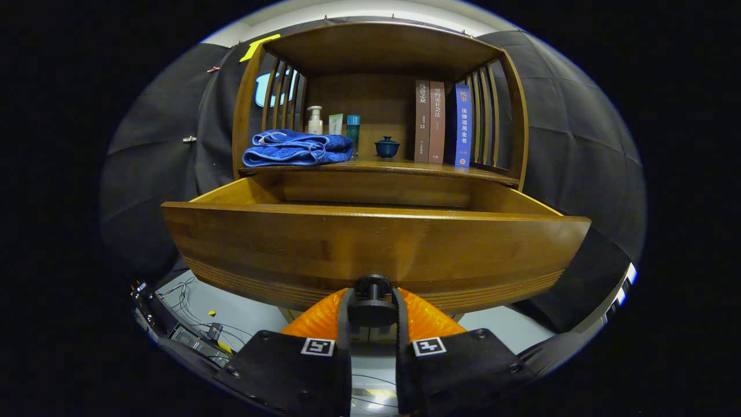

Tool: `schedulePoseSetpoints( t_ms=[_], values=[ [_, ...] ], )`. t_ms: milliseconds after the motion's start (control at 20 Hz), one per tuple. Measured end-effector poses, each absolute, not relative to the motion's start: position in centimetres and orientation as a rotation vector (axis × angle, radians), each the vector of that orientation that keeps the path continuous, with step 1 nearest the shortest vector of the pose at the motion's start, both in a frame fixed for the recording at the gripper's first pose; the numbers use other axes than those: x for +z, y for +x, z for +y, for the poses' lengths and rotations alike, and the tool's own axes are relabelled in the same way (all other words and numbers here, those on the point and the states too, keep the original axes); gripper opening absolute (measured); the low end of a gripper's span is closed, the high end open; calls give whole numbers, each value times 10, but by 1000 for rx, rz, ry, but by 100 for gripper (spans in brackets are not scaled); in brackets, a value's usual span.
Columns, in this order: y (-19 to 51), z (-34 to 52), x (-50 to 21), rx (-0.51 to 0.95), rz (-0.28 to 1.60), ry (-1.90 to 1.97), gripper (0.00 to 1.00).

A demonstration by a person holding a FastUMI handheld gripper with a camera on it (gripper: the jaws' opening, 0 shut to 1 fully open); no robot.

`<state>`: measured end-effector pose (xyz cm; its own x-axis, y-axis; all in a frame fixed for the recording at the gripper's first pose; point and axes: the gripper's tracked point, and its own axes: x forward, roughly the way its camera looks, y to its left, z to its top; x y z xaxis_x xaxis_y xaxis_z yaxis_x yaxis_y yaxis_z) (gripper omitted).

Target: Pull open the drawer, take out the items inside it, and place them on the countertop above the cabinet.

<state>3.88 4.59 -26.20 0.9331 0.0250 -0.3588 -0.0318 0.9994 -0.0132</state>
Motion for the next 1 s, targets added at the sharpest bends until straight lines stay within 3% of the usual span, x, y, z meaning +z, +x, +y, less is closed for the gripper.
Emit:
schedulePoseSetpoints(
  t_ms=[250,400,650,1000],
  values=[
    [33,45,-255,30,368,-15,53],
    [23,40,-235,24,354,9,98],
    [19,34,-162,35,326,15,98],
    [72,21,-119,4,509,33,98]
  ],
)
